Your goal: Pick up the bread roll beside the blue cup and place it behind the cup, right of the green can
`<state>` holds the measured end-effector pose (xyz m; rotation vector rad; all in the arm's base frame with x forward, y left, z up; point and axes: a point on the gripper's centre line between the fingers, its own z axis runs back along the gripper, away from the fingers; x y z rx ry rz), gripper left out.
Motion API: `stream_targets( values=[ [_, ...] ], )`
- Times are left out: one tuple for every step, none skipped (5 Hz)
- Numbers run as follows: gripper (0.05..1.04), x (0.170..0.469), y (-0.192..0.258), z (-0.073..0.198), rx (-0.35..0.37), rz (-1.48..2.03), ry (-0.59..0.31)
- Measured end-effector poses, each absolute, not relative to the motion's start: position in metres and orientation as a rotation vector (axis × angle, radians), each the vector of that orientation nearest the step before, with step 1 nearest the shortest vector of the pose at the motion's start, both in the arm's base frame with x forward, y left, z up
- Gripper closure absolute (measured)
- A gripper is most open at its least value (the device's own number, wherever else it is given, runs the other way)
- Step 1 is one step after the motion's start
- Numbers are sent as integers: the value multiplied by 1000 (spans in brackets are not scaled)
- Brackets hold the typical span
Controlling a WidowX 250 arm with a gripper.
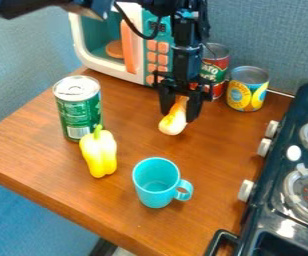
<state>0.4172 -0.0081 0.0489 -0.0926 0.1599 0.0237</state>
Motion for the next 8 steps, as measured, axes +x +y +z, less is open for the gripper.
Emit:
stream_targets(
  values=[
    [380, 418, -2, 37, -96, 25, 211],
    [380, 412, 8, 35, -95, 48, 244],
    [381, 395, 16, 21, -86, 92, 313],
    [381, 393, 17, 21, -86, 97, 313],
    [318, 394, 19, 21, -94, 106, 305],
    [103, 395, 18, 22, -107, 83, 288],
    [84, 394, 17, 30, -109, 65, 222],
    [84, 397, 20, 55, -75, 71, 148]
  ],
)
